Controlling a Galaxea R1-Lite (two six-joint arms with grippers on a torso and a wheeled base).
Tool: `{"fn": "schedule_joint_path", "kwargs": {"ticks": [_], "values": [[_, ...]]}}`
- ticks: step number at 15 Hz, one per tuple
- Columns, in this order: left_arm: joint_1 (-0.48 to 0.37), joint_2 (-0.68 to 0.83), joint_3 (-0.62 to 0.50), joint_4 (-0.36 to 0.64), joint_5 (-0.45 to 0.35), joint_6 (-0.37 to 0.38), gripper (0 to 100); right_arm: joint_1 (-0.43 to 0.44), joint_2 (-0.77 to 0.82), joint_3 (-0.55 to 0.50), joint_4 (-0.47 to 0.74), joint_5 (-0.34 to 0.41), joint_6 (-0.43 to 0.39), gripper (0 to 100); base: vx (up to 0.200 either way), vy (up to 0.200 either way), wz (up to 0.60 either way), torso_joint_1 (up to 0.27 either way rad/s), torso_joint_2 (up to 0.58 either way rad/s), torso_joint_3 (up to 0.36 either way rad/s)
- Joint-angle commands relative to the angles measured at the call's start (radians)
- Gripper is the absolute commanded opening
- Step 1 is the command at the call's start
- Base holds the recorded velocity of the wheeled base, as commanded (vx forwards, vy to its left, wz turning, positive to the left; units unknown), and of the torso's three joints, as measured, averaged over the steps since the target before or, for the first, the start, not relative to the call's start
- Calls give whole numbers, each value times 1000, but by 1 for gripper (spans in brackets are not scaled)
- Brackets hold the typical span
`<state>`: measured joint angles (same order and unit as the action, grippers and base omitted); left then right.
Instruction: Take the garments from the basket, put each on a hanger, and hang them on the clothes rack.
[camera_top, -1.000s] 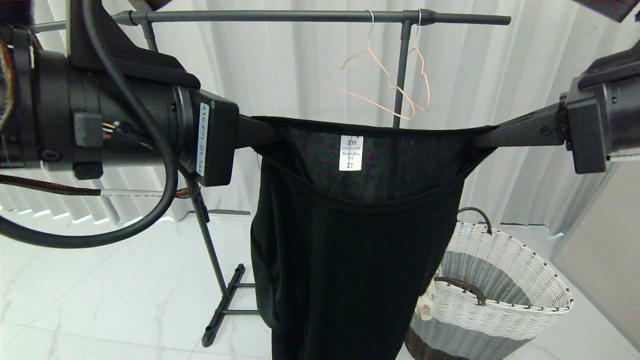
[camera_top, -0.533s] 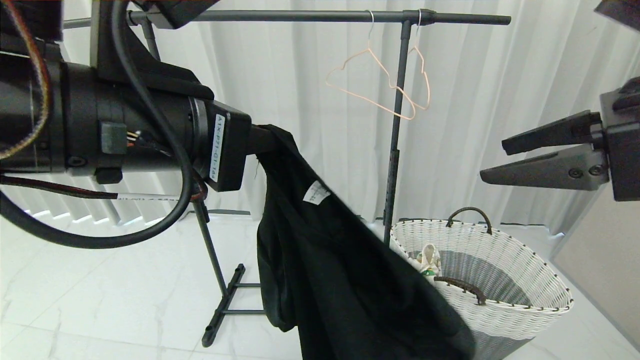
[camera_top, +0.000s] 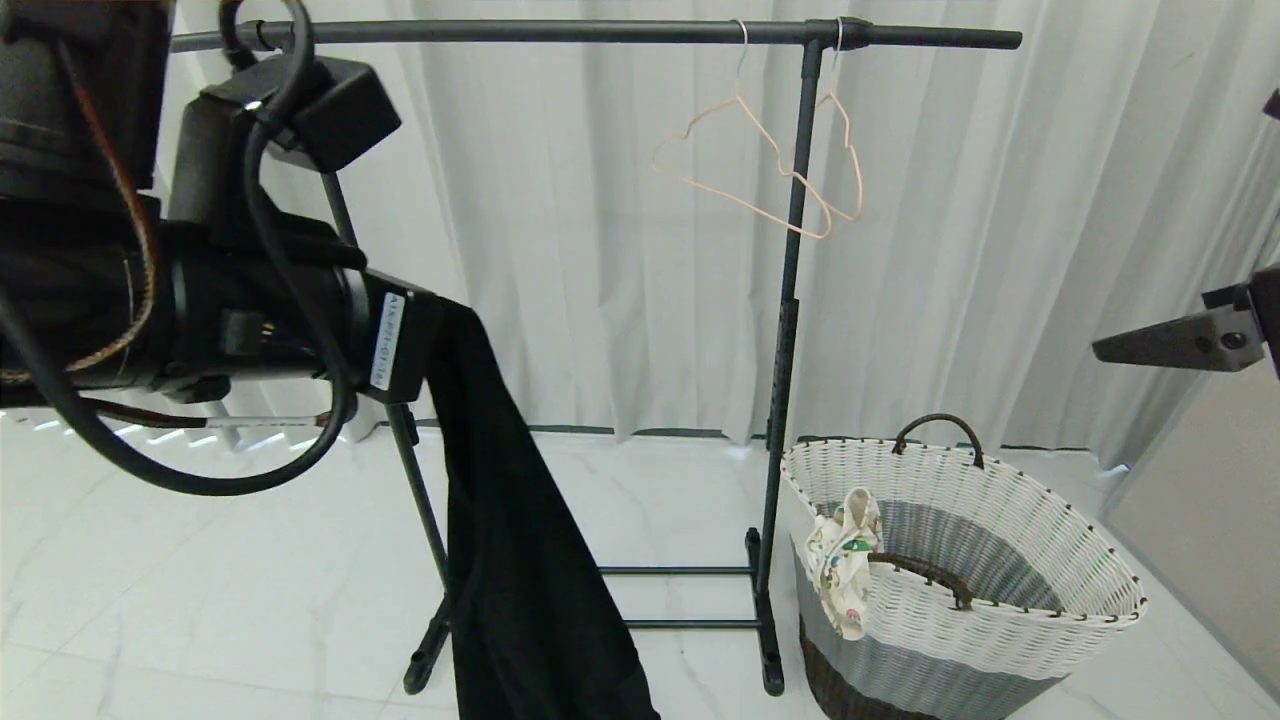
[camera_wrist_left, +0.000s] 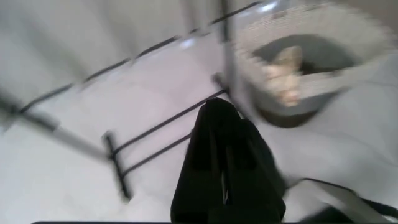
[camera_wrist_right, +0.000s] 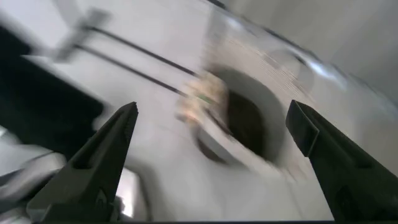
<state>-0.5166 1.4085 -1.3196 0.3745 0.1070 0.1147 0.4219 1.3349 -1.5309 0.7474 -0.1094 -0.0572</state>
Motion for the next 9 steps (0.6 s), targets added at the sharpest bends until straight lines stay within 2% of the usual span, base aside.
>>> {"fn": "schedule_joint_path", "kwargs": {"ticks": [1, 3, 4, 6, 7, 9], "values": [[142, -100, 95, 0, 30, 10, 0, -115, -17, 98, 1, -72, 23, 100, 0, 0, 0, 0, 0, 0], [267, -120, 132, -5, 40, 42, 0, -160, -29, 156, -2, -95, 66, 100, 0, 0, 0, 0, 0, 0], [325, -115, 145, -12, 85, 42, 0, -167, -31, 169, -8, -95, 94, 100, 0, 0, 0, 0, 0, 0], [352, -115, 151, -16, 197, 39, 0, -167, -26, 184, -71, -89, 145, 100, 0, 0, 0, 0, 0, 0], [365, -118, 155, -16, 209, 37, 0, -167, -26, 193, -115, -81, 149, 100, 0, 0, 0, 0, 0, 0], [369, -122, 166, -17, 212, 39, 0, -167, -25, 198, -126, -72, 148, 100, 0, 0, 0, 9, -35, -21]]}}
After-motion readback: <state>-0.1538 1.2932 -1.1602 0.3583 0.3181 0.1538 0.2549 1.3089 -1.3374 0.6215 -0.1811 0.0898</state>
